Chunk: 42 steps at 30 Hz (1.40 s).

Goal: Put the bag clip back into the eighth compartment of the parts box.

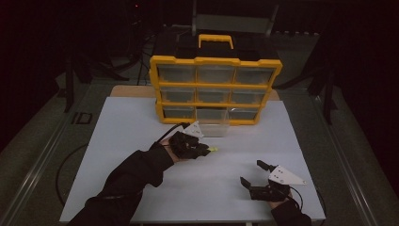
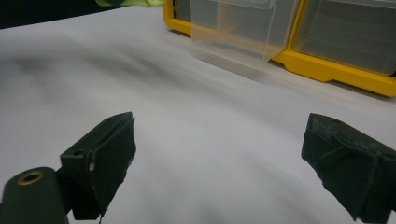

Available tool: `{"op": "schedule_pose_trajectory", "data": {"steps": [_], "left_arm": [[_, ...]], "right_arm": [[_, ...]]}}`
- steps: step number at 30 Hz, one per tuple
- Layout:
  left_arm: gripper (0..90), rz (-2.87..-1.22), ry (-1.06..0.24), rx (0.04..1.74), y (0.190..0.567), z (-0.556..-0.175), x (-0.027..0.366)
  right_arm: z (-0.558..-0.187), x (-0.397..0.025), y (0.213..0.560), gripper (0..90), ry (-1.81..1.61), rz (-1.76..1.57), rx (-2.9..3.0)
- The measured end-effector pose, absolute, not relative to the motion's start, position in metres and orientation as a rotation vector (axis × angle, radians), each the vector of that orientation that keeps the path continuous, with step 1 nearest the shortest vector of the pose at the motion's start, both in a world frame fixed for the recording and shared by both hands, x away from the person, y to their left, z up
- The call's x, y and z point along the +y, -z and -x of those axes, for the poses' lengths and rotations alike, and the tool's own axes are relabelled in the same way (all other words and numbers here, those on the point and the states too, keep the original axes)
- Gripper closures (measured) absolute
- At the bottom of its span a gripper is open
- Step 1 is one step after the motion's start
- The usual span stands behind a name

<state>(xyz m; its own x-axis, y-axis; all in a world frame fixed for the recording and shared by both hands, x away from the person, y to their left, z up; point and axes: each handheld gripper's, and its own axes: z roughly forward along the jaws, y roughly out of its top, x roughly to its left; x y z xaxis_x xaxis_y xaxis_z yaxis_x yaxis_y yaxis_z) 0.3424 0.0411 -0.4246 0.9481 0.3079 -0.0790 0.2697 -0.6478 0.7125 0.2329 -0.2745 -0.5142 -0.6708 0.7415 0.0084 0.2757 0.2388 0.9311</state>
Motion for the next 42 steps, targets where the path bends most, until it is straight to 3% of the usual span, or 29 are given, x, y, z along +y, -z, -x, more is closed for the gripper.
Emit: {"op": "schedule_pose_trajectory", "data": {"steps": [42], "left_arm": [[78.9,-2.205,-0.104,0.368,0.358,-0.382,0.043]], "right_arm": [[-0.233,-0.275,0.514,9.7,-1.424,-0.928,2.079]]}}
